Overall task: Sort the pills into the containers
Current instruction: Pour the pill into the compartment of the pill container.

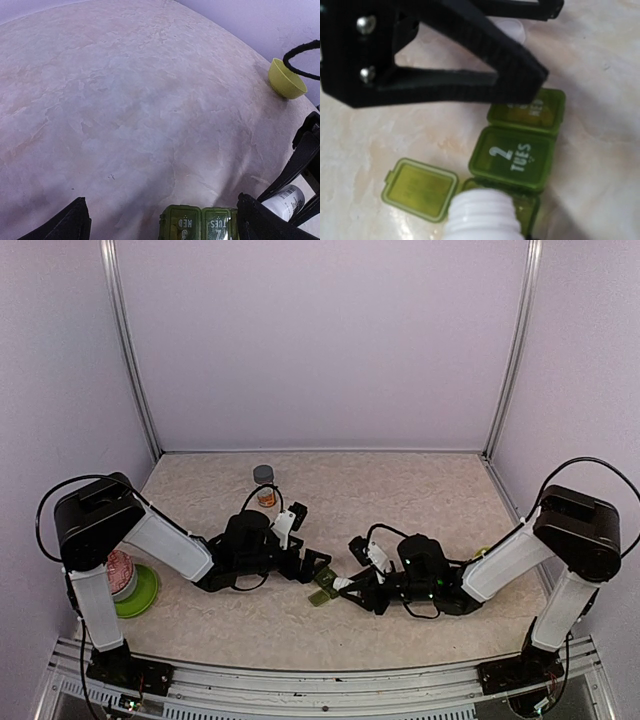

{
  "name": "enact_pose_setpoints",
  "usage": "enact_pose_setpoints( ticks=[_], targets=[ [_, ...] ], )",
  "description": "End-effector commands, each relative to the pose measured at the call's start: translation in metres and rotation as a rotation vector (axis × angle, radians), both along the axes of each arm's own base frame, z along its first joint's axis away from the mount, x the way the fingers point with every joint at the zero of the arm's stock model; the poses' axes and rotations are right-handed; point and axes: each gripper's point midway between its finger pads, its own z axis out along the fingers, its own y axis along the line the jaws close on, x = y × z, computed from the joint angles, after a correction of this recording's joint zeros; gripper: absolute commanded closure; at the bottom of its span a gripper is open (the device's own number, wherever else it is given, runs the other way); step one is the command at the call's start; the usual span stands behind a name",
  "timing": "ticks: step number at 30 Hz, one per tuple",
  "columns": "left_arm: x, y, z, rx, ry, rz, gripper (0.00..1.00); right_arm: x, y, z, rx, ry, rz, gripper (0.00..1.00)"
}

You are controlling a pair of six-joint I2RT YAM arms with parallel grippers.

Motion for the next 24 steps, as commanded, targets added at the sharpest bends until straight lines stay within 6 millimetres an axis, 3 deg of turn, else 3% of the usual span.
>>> enact_pose_setpoints(
  ticks=[1, 24],
  targets=[
    [0.0018, -0.0053, 0.0001, 0.007, -0.018, -0.008, 0.01, 0.0014, 0.0050, 0.0135, -0.009, -0.031, 0.000, 1.00],
    [0.0015, -0.0056, 0.0011, 0.007, -0.021, -0.008, 0.01, 0.0029, 0.0044, 0.0099, -0.085, -0.017, -0.011, 1.00]
  ],
)
